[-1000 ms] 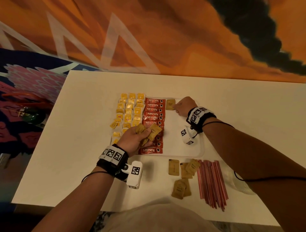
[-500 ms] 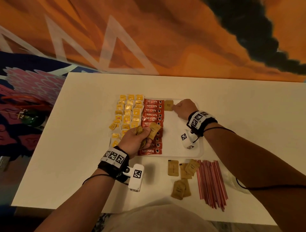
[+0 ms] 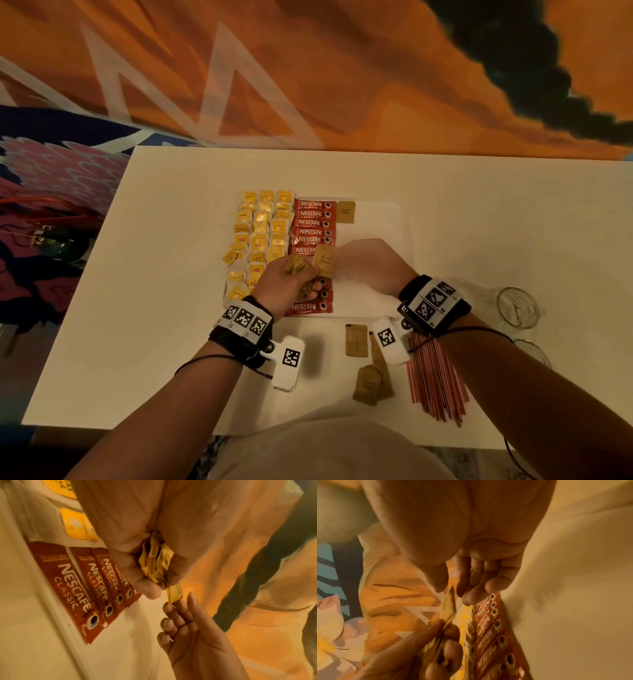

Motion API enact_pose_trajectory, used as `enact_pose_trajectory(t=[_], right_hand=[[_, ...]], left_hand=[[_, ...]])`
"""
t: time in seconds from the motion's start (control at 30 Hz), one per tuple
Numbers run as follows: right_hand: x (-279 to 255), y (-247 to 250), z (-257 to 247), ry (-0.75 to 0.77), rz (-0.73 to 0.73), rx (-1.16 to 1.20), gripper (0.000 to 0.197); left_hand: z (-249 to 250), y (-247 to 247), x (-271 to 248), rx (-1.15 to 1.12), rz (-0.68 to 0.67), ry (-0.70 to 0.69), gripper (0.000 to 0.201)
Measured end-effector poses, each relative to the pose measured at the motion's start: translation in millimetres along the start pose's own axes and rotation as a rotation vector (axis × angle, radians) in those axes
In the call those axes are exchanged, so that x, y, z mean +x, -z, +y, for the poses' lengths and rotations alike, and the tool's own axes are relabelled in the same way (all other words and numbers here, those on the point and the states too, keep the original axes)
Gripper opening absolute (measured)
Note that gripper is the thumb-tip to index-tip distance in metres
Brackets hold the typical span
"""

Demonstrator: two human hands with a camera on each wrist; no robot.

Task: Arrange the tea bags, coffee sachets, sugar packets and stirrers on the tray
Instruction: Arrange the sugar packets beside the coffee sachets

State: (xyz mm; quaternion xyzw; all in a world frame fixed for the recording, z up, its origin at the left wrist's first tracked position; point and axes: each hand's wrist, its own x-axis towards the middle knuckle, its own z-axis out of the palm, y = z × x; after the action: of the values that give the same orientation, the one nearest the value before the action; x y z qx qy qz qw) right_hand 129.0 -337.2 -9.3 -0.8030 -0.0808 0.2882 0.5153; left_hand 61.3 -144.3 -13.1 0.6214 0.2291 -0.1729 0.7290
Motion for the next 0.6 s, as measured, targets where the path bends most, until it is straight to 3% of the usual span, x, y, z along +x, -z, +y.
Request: enact_pose_trajectory(t=[0.3,0.6], right_hand=[[-10.4,-9.1,14.3,0.021,0.061,-0.015,0.017],[43.1,54.2,6.0,-0.015,0.233,-0.249,0.02]], left_hand=[[-0.5,-8.5,-3.2,-0.019,-0.026,0.006,0.006],[-1.0,-0.8,-2.4,-0.088,-0.018,0.052,0.024]])
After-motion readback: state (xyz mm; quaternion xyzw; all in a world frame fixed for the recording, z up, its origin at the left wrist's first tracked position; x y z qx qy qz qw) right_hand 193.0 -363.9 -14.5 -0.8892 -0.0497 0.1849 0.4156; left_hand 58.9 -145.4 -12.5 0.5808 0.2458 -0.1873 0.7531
